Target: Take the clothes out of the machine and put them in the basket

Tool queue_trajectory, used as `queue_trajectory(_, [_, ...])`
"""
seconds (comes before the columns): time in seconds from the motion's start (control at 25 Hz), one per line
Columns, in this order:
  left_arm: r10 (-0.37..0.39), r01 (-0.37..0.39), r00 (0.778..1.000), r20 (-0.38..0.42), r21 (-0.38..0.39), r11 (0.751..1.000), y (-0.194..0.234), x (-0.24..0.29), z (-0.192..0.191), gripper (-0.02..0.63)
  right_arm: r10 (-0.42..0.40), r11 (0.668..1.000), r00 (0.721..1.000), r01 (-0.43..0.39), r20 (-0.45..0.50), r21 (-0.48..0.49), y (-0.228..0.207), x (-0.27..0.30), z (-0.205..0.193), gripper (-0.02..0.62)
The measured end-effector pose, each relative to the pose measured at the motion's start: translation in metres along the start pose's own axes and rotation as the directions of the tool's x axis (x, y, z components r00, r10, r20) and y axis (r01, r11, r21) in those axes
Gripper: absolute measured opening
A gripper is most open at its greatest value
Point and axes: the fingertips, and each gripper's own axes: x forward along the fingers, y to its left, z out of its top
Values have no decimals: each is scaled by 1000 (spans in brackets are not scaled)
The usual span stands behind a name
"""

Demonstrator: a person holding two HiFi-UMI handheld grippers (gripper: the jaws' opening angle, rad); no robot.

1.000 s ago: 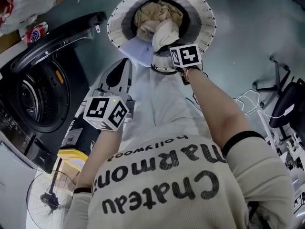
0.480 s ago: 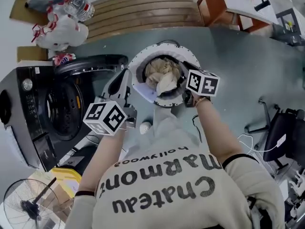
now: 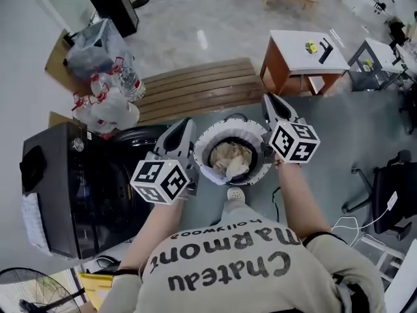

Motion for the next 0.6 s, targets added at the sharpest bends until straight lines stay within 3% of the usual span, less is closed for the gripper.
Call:
queue_trajectory(0.2, [-47,46,999,10,26,999,-21,-45,19,8,34,999,996,-32,84,-25,69,-59,37,51])
queue_trajectory(0.44, [-93,91,994,57,30,995,-40,-83,32,8,50,985,992,-31,112,-170,123,-109,49,51])
queue_trajectory(0.6, [-118,116,991,68,28,993,-55,-95,31,8,73,993,990,-61,120,-103,133,-130,49,51])
